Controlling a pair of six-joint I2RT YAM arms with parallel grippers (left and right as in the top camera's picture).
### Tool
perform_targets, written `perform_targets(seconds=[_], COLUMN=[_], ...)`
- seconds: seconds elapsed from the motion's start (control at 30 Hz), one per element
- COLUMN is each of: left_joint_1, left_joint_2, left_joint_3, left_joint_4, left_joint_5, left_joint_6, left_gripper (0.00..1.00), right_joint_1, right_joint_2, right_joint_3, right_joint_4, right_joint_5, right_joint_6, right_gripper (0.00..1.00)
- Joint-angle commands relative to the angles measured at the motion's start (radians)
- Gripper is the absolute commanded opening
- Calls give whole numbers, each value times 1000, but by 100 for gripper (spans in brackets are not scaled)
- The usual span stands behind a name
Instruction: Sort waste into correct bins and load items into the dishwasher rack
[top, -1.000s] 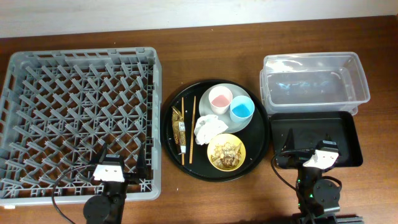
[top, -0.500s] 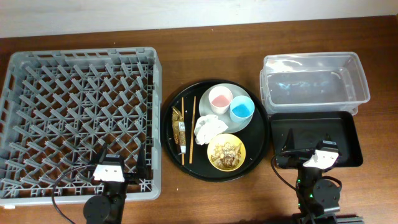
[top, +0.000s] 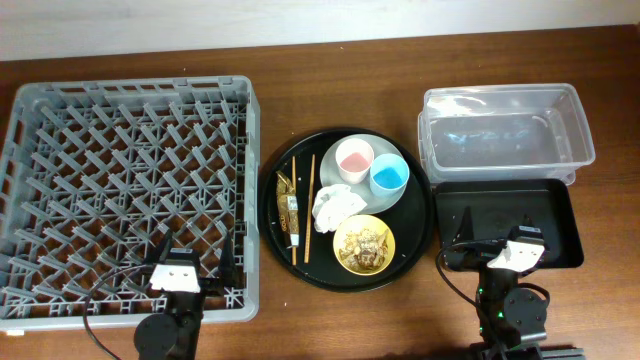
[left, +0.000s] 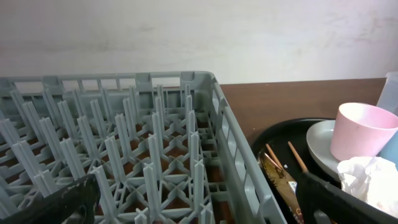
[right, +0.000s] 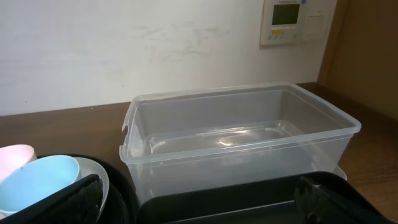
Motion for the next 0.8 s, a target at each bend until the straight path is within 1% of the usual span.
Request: perform_targets(seconds=[0.0,0.17,0.3,0.43,0.53,0.63,0.7,0.77], left_joint_1=[-4,-4,-4,-4,-4,-4,-4,-4], left_joint_2=[2,6,61,192,330,485,622,770], left_joint_3=[57,190,310,473,614,780,932,1100], left_joint_4=[-68,-143,-167,-208,-263,-399,-556,-732], left_joint_5=[46,46,71,159,226,336,410,444], left_joint_6=[14,15,15,15,16,16,16,16], left_gripper=[100,100,100,100,100,100,100,100], right_joint_1=[5,5,5,5,5,5,5,5], right_joint_2=[-5,-5,-5,-5,-5,-5,-5,-5], right_joint_3=[-5,-5,-5,-5,-5,-5,-5,-5], right_joint_4=[-5,-5,-5,-5,-5,-5,-5,-5], right_joint_5=[20,20,20,20,20,20,20,20], right_joint_6=[12,12,12,12,12,12,12,12], right_gripper=[99,99,99,99,99,99,98,99])
